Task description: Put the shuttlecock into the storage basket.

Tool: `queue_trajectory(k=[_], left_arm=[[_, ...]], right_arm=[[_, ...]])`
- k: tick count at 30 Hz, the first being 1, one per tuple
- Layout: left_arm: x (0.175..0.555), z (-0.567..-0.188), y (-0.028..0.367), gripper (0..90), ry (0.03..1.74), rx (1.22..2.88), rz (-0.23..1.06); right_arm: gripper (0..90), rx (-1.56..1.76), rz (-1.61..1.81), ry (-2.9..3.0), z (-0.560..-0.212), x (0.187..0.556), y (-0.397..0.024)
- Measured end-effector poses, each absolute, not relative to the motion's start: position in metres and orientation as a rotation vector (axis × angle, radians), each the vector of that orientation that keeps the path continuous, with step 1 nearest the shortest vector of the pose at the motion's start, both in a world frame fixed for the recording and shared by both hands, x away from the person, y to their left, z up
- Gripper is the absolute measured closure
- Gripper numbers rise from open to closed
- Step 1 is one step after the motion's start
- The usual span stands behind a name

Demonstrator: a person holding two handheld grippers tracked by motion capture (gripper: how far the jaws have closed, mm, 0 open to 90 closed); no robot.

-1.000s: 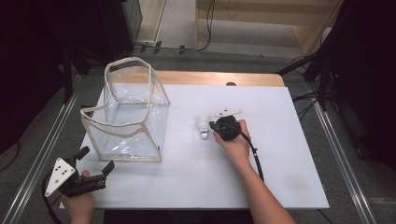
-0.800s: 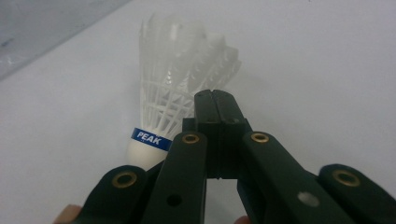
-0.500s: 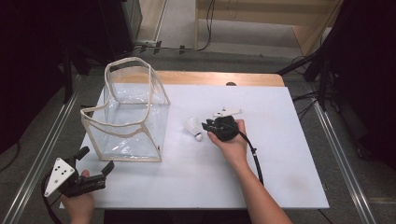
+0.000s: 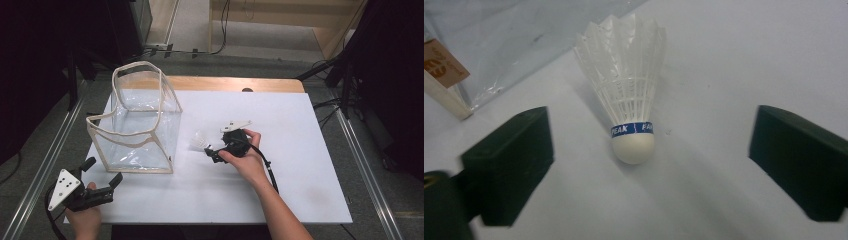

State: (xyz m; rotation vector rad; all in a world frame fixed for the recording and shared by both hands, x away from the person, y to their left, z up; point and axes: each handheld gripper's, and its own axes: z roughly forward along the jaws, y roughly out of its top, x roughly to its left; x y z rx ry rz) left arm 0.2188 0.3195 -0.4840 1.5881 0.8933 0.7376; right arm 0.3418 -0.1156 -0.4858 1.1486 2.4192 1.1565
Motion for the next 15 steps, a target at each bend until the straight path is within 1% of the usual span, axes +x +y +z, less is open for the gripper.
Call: queue_trajectory(k=[1, 3, 4, 5, 6, 7, 8, 9, 10, 15], left_arm=[[0.219, -0.484, 0.320, 0.0, 0.893, 1.589, 0.738], [0.219, -0.484, 0.319, 0.0, 0.894, 1.589, 0.739], [0.219, -0.484, 0.319, 0.0, 0.893, 1.590, 0.740], [0.219, -0.484, 0.319, 0.0, 0.893, 1.590, 0.740], [0.219, -0.484, 0.319, 0.0, 0.894, 1.589, 0.740], [0.219, -0.484, 0.319, 0.0, 0.894, 1.589, 0.740], [0.219, -0.484, 0.319, 0.0, 0.895, 1.590, 0.740], [0.219, -0.484, 0.319, 0.0, 0.895, 1.590, 0.740], [0.219, -0.484, 0.319, 0.0, 0.893, 1.592, 0.740], [0.219, -0.484, 0.319, 0.0, 0.895, 1.590, 0.739]], right_arm=[[5.3, 1.149, 1.156, 2.429, -0.487, 0.342, -0.114], [15.6, 1.134, 1.142, 2.435, -0.489, 0.342, -0.112], [26.0, 1.103, 1.124, 2.449, -0.491, 0.341, -0.109], [31.3, 1.092, 1.122, 2.447, -0.492, 0.341, -0.108], [34.4, 1.087, 1.125, 2.462, -0.493, 0.341, -0.106], [34.4, 1.087, 1.125, 2.462, -0.493, 0.341, -0.106], [43.5, 1.060, 1.109, 2.477, -0.495, 0.341, -0.103], [43.5, 1.060, 1.109, 2.477, -0.495, 0.341, -0.103], [47.0, 1.041, 1.100, 2.488, -0.496, 0.340, -0.102], [54.4, 1.026, 1.041, 2.512, -0.502, 0.341, -0.095]])
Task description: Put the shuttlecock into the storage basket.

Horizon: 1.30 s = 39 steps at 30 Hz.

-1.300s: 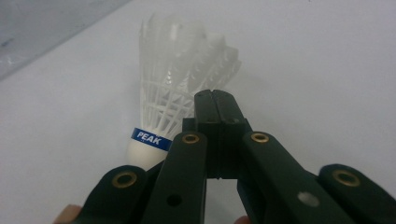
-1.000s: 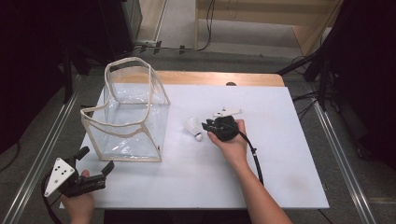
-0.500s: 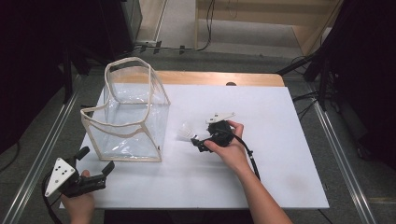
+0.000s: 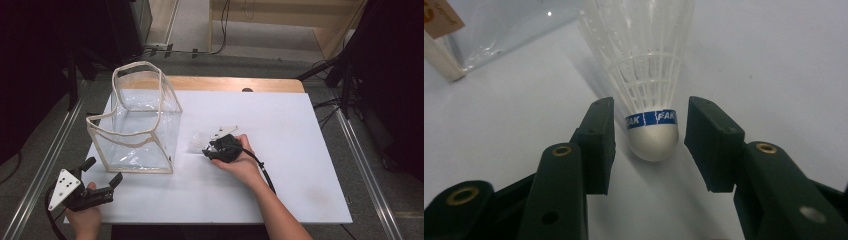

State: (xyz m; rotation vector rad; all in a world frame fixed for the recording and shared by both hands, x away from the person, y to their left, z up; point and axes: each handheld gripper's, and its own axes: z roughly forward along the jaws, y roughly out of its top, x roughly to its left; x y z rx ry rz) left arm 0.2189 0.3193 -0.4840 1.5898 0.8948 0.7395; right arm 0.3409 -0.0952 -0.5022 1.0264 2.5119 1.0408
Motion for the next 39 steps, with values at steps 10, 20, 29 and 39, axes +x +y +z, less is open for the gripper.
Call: queue_trajectory(k=[10, 20, 29, 39], left_arm=[[0.219, -0.484, 0.319, 0.0, 0.894, 1.592, 0.740], [0.219, -0.484, 0.319, 0.0, 0.894, 1.593, 0.740], [0.219, -0.484, 0.319, 0.0, 0.894, 1.594, 0.741], [0.219, -0.484, 0.319, 0.0, 0.894, 1.595, 0.740]], right_arm=[[62.1, 0.996, 1.003, 2.524, -0.507, 0.341, -0.094], [62.7, 1.001, 1.063, 2.501, -0.501, 0.340, -0.097], [62.7, 1.036, 1.112, 2.446, -0.489, 0.340, -0.107], [62.8, 1.039, 1.160, 2.419, -0.479, 0.339, -0.113]])
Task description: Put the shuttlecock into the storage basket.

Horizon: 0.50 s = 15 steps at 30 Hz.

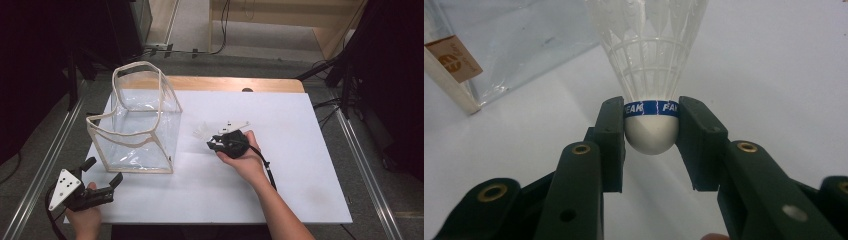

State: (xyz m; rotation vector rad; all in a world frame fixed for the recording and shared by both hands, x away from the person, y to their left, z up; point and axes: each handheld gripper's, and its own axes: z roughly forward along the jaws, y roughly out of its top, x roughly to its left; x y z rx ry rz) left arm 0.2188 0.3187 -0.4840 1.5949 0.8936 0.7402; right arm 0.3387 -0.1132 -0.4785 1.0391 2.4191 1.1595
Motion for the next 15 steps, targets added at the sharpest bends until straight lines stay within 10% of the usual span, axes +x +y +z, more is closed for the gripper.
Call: queue_trajectory(k=[15], left_arm=[[0.219, -0.484, 0.319, 0.0, 0.894, 1.594, 0.740]], right_arm=[[62.8, 1.047, 1.202, 2.394, -0.466, 0.339, -0.116]])
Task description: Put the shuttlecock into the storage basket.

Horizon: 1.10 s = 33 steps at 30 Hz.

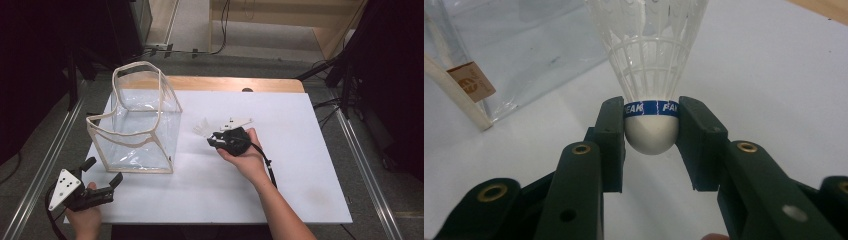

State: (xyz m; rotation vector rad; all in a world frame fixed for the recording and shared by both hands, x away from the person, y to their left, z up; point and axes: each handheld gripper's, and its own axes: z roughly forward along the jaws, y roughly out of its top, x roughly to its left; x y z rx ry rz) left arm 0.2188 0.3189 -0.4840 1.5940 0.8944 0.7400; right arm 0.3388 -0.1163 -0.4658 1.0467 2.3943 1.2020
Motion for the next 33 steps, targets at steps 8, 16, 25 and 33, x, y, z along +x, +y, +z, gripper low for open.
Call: queue_trajectory(k=[8, 16, 25, 33], left_arm=[[0.219, -0.484, 0.318, 0.0, 0.893, 1.597, 0.741], [0.219, -0.484, 0.318, 0.0, 0.892, 1.599, 0.742], [0.219, -0.484, 0.318, 0.0, 0.892, 1.599, 0.742], [0.219, -0.484, 0.318, 0.0, 0.891, 1.599, 0.743]], right_arm=[[62.8, 1.031, 1.210, 2.386, -0.457, 0.338, -0.117], [62.8, 1.031, 1.227, 2.371, -0.449, 0.338, -0.118], [62.8, 1.023, 1.245, 2.354, -0.441, 0.339, -0.118], [62.8, 1.015, 1.262, 2.343, -0.434, 0.340, -0.116]])
